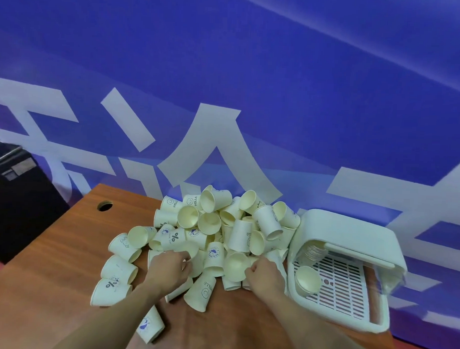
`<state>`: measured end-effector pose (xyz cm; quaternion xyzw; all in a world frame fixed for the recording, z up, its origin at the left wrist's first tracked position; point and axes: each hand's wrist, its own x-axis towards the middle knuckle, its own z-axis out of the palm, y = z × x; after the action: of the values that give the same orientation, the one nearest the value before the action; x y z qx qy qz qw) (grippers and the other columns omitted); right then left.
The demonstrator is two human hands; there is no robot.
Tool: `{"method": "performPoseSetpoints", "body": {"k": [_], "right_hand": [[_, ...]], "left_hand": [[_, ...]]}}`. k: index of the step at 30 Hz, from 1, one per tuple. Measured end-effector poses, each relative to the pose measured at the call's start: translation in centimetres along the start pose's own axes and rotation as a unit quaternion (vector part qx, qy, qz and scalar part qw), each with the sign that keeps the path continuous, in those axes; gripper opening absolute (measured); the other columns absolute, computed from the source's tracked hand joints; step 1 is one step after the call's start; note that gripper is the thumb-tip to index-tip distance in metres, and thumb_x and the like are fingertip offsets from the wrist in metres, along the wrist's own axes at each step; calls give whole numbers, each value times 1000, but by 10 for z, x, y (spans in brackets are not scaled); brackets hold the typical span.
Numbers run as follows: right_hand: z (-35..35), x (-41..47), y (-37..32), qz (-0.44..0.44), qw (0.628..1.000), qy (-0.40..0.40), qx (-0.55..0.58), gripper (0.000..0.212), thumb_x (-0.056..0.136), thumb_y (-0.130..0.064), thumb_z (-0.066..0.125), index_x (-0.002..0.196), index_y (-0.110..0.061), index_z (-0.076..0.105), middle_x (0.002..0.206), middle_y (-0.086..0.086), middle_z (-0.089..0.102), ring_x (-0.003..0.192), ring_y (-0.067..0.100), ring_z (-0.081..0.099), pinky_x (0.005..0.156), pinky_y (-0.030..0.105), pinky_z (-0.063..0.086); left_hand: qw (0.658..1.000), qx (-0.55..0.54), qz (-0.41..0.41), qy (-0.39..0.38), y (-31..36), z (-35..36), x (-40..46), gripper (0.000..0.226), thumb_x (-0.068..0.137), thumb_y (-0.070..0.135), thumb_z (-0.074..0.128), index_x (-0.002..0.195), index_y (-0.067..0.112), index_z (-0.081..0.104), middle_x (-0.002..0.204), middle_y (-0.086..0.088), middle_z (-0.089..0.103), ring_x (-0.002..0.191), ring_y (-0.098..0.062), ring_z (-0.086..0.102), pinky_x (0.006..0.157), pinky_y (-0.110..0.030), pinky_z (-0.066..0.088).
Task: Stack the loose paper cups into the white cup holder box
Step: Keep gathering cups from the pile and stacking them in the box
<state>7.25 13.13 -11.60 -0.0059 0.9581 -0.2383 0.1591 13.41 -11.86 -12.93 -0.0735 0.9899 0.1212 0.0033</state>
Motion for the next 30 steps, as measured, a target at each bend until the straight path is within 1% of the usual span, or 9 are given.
{"method": "performPoseSetpoints", "body": {"k": [3, 5, 10, 14, 16, 22, 25, 27, 30], "right_hand": [[-9, -10, 9, 1, 1000, 2, -6, 26, 81, -25, 50, 57, -21, 38, 58, -4, 42, 52, 16, 39, 45, 29, 25], [-14, -17, 15, 4, 1000, 1, -4, 27, 80, -24, 50, 56, -21, 37, 59, -4, 41, 54, 18, 38, 45, 28, 25], [-28, -32, 33, 18, 1000, -9, 18, 28, 78, -23, 50, 53, -20, 37, 56, -3, 42, 55, 21, 43, 52, 29, 35], [-45, -43, 49, 25, 999, 9, 33, 33, 78, -19, 51, 51, -20, 33, 53, -4, 36, 48, 18, 33, 47, 28, 25], [-54, -47, 60, 38, 998, 22, 40, 33, 78, -19, 51, 51, -19, 33, 54, -4, 36, 48, 18, 33, 46, 28, 23], [-80, -52, 93, 96, 993, 52, 52, 32, 78, -23, 55, 52, -19, 36, 55, -4, 40, 53, 21, 38, 49, 27, 28], [-93, -55, 111, 120, 989, 60, 57, 31, 78, -23, 56, 52, -18, 40, 57, -3, 46, 54, 22, 43, 50, 26, 31], [-103, -59, 124, 129, 987, 69, 63, 31, 77, -21, 55, 51, -18, 39, 55, -3, 44, 52, 20, 41, 50, 26, 31], [-119, -61, 147, 145, 983, 81, 77, 32, 77, -20, 54, 50, -18, 37, 53, -4, 40, 50, 19, 38, 48, 25, 28]], "left_hand": [[1000, 2, 11, 2, 14, -3, -4, 25, 93, 43, 44, 96, 31, 65, 80, 7, 69, 81, -14, 63, 61, -28, 39], [1000, 6, 26, 10, 22, -3, -7, 26, 91, 44, 44, 95, 30, 66, 80, 6, 70, 80, -15, 63, 60, -29, 38], [998, 1, 62, 27, 45, -7, -10, 27, 89, 43, 44, 94, 29, 66, 76, 5, 69, 78, -16, 64, 58, -29, 39], [994, -8, 101, 39, 71, -9, -8, 32, 88, 46, 41, 93, 29, 68, 69, 5, 68, 69, -15, 63, 54, -28, 39], [993, -1, 113, 35, 87, -7, -7, 30, 89, 45, 43, 95, 29, 68, 71, 5, 69, 71, -16, 64, 57, -30, 42], [989, 5, 144, 18, 130, 5, -4, 30, 90, 44, 45, 103, 29, 68, 80, 4, 72, 80, -20, 66, 62, -31, 43], [986, 0, 168, 7, 155, 7, 1, 33, 90, 44, 43, 104, 28, 68, 78, 4, 72, 79, -21, 66, 64, -31, 47], [982, -1, 187, 11, 172, 7, 6, 35, 89, 45, 41, 102, 28, 69, 76, 4, 71, 77, -20, 66, 63, -31, 46], [976, -3, 218, 13, 203, 9, 16, 30, 90, 43, 45, 99, 27, 69, 76, 4, 71, 75, -21, 66, 61, -30, 42]]}}
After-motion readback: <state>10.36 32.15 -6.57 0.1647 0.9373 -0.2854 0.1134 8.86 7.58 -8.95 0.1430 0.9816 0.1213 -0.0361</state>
